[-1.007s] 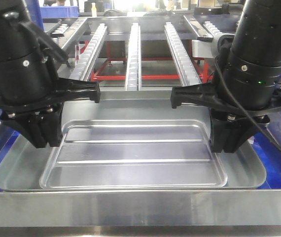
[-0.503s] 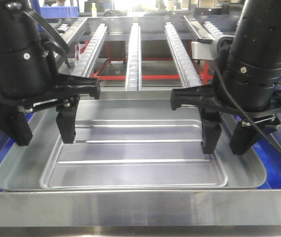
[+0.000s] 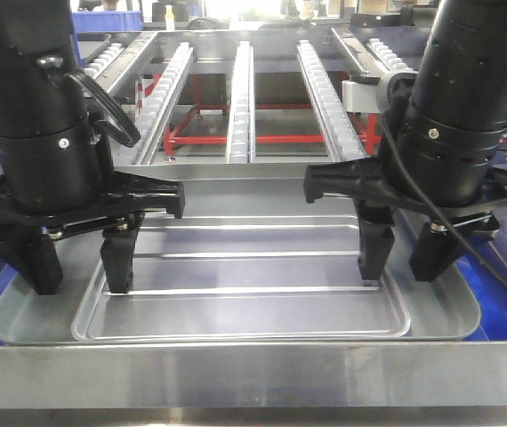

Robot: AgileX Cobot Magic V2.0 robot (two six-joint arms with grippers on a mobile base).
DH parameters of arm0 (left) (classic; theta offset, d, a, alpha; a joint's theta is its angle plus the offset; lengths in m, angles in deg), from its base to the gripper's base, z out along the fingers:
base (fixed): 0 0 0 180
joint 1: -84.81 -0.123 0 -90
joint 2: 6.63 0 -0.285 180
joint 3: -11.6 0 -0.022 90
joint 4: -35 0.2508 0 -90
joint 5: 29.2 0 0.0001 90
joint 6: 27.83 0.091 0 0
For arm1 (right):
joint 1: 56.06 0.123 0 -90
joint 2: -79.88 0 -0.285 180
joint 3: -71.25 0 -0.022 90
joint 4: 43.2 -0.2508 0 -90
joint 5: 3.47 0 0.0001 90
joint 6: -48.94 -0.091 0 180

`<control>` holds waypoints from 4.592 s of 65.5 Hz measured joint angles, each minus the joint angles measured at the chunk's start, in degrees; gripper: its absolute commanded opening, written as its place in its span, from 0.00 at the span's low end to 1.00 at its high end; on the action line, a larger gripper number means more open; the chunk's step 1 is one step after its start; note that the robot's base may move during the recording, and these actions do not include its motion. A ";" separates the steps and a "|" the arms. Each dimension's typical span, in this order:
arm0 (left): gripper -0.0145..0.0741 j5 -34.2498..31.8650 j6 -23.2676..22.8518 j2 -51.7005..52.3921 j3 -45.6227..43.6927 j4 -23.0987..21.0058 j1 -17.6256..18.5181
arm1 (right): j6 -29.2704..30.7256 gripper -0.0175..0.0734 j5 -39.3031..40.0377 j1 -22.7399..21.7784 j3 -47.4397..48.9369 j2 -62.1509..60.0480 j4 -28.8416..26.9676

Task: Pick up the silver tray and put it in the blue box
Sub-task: 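Lower both grippers around the inner tray's short edges and close them, then lift the small silver tray with both grippers up off the larger tray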

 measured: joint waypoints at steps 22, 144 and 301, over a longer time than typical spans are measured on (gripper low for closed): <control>0.47 -1.20 0.00 0.00 0.00 -0.13 0.00 | 0.00 0.61 0.25 0.00 0.00 0.00 0.00; 0.15 -1.48 0.02 -0.09 -0.01 -0.60 0.10 | -0.07 0.25 1.38 0.00 0.11 1.99 -0.30; 0.15 15.76 -18.82 30.75 10.88 4.94 19.57 | -30.04 0.25 -16.59 23.81 -7.65 -27.09 10.65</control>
